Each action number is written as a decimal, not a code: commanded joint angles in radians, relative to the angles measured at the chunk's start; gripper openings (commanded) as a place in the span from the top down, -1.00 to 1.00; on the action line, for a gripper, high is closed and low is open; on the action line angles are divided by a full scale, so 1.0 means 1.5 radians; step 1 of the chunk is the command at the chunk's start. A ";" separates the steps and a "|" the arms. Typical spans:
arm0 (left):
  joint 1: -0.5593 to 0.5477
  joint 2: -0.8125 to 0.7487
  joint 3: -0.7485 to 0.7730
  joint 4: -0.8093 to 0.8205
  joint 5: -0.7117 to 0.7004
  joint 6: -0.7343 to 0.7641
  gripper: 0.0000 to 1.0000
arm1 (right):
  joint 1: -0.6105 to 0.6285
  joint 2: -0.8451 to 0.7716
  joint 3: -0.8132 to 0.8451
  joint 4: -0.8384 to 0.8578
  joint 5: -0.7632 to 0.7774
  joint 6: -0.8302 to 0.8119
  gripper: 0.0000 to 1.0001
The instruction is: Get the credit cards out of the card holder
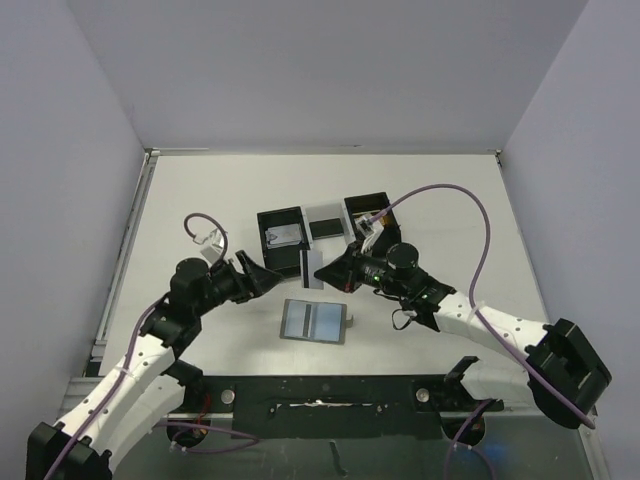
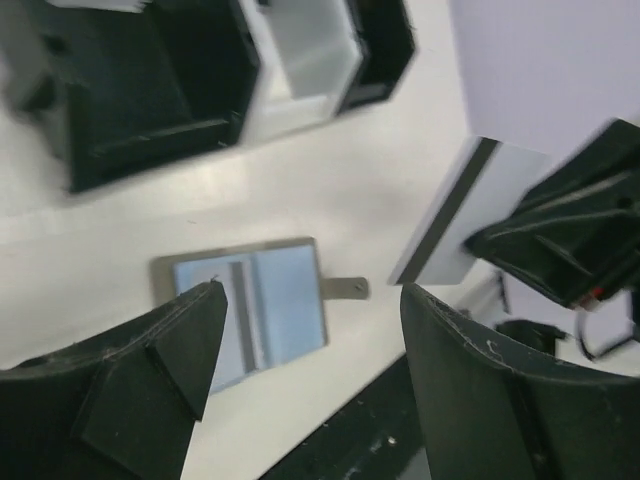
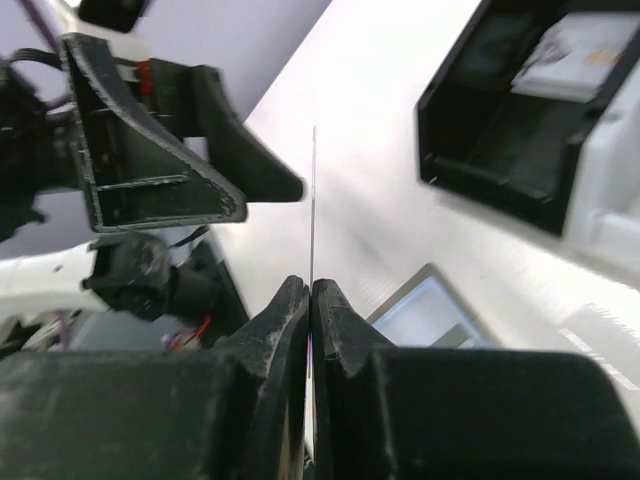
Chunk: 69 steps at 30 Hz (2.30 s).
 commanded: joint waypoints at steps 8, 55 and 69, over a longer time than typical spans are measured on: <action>0.176 0.122 0.325 -0.398 -0.113 0.288 -0.40 | 0.011 0.015 0.167 -0.150 0.175 -0.381 1.00; 0.318 0.068 0.226 -0.290 -0.144 0.335 -0.45 | 0.077 0.584 0.646 -0.275 0.339 -1.104 1.00; 0.318 0.063 0.230 -0.299 -0.164 0.331 -0.45 | 0.085 0.642 0.673 -0.309 0.354 -1.146 0.99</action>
